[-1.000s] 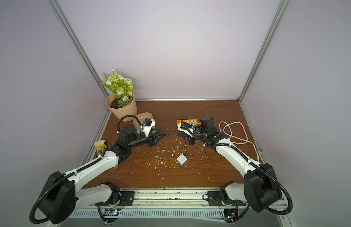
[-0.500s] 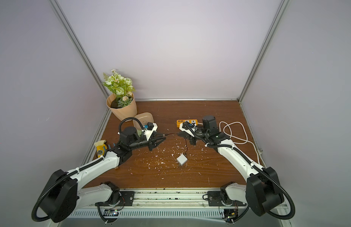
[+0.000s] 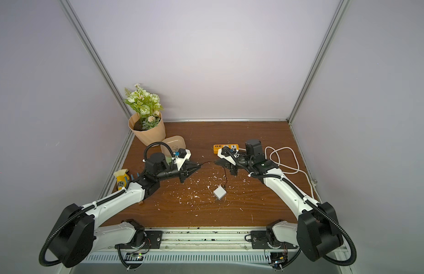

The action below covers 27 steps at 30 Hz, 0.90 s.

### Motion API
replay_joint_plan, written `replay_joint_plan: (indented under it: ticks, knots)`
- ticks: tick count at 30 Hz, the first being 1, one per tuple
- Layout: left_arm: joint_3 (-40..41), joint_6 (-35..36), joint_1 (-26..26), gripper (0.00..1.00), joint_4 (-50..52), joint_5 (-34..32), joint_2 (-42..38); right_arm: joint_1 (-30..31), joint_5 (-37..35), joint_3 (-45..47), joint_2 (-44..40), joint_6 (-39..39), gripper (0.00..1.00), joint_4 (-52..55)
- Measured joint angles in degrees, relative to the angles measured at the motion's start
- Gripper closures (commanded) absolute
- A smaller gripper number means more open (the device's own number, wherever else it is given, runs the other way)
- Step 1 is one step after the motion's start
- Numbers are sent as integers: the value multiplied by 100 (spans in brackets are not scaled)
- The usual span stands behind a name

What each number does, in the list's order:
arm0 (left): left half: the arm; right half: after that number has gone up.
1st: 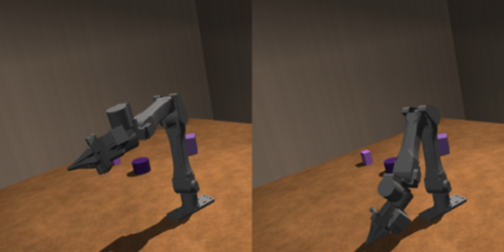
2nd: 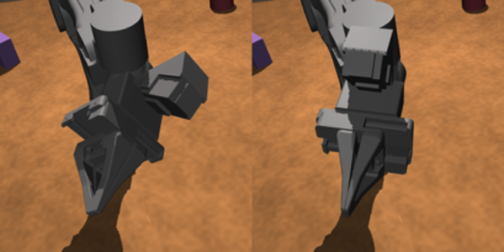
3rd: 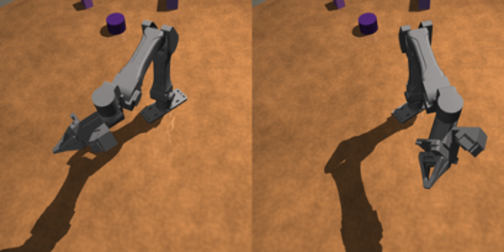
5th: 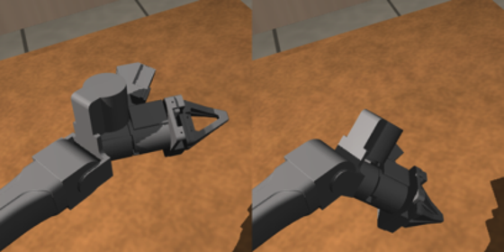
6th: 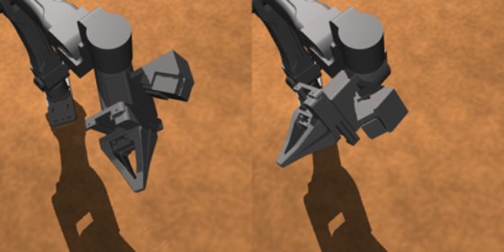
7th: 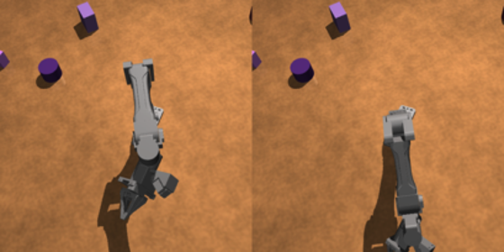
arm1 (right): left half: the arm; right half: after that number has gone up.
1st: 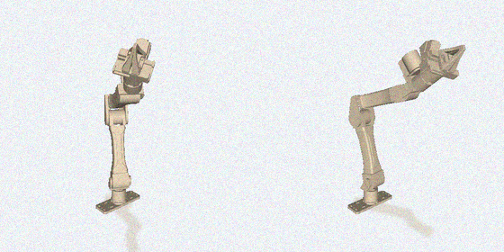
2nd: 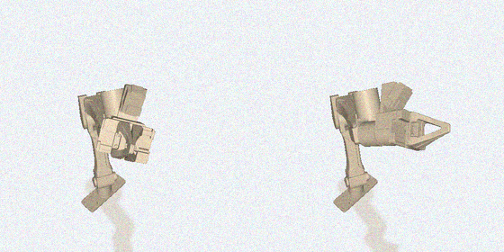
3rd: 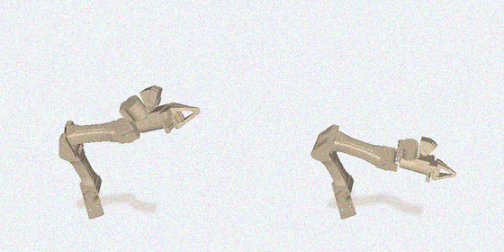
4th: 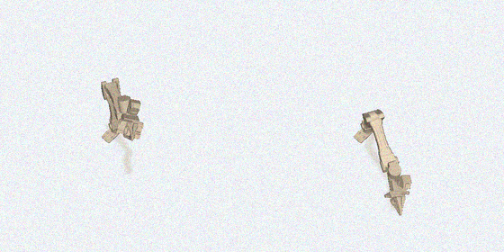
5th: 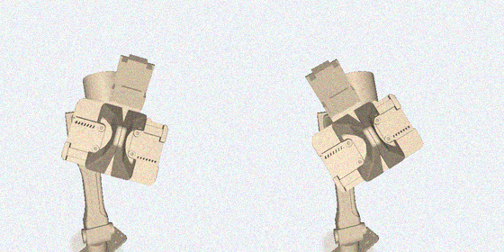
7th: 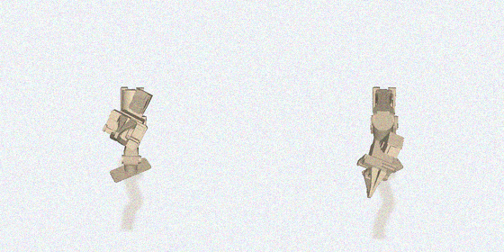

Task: Charge the electronic scale
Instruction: Pick up the charging cable from the center of the board.

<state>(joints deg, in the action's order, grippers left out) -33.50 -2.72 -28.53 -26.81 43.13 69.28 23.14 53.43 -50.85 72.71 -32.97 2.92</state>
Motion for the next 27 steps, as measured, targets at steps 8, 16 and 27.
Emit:
replay_joint_plan:
  ticks: [8,16,27]
  knots:
    - [0,26,-17,94,2,142,-70,-15,92,2,-2,-11,86,22]
    - [-129,22,-52,92,26,474,-111,-39,431,87,-61,94,61,-179]
    - [-535,15,-267,92,44,752,74,249,835,195,9,343,63,-579]
